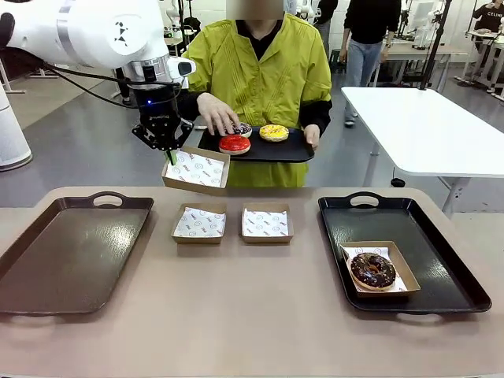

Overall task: Individually package the donuts and arrange them on the tray.
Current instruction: Place the picked Paper togo box on the Handle tray while simultaneously picking up another Paper togo box from the table with the other hand.

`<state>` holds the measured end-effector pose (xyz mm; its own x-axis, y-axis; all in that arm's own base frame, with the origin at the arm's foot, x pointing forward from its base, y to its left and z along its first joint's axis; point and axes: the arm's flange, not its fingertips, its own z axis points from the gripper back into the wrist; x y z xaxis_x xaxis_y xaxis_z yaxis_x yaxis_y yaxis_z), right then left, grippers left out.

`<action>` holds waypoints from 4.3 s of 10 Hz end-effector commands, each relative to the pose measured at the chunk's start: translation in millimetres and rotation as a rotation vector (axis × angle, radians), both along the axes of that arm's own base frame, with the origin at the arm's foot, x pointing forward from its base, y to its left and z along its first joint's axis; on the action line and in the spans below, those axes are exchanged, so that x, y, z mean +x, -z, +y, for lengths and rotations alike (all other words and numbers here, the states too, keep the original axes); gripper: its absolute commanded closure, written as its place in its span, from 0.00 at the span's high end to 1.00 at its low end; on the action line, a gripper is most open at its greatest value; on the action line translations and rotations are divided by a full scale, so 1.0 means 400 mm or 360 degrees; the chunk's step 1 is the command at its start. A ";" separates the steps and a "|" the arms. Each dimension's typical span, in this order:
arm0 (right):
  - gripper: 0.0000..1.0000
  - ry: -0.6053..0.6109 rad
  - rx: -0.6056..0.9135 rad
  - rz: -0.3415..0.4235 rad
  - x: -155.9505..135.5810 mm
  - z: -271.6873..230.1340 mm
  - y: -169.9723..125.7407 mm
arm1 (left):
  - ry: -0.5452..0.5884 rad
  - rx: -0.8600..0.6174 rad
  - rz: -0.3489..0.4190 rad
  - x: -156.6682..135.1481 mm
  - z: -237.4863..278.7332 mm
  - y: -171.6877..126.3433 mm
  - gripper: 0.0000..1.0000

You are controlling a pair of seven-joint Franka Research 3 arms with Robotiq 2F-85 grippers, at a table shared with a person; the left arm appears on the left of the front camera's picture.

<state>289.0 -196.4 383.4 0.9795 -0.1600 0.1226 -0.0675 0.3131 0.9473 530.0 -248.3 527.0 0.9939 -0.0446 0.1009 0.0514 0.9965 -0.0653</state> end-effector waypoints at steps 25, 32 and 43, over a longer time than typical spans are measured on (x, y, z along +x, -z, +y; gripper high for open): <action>1.00 0.0010 0.0023 0.0029 -0.009 -0.008 0.008 | -0.0015 0.0005 -0.0026 -0.034 0.003 -0.014 0.00; 1.00 0.0007 -0.0158 0.0087 0.105 0.088 -0.100 | 0.0049 -0.0054 0.0019 -0.095 0.101 -0.049 0.01; 1.00 0.0050 -0.1106 0.0027 0.442 0.777 -0.230 | 0.0074 0.0045 0.0087 -0.328 0.494 0.066 0.01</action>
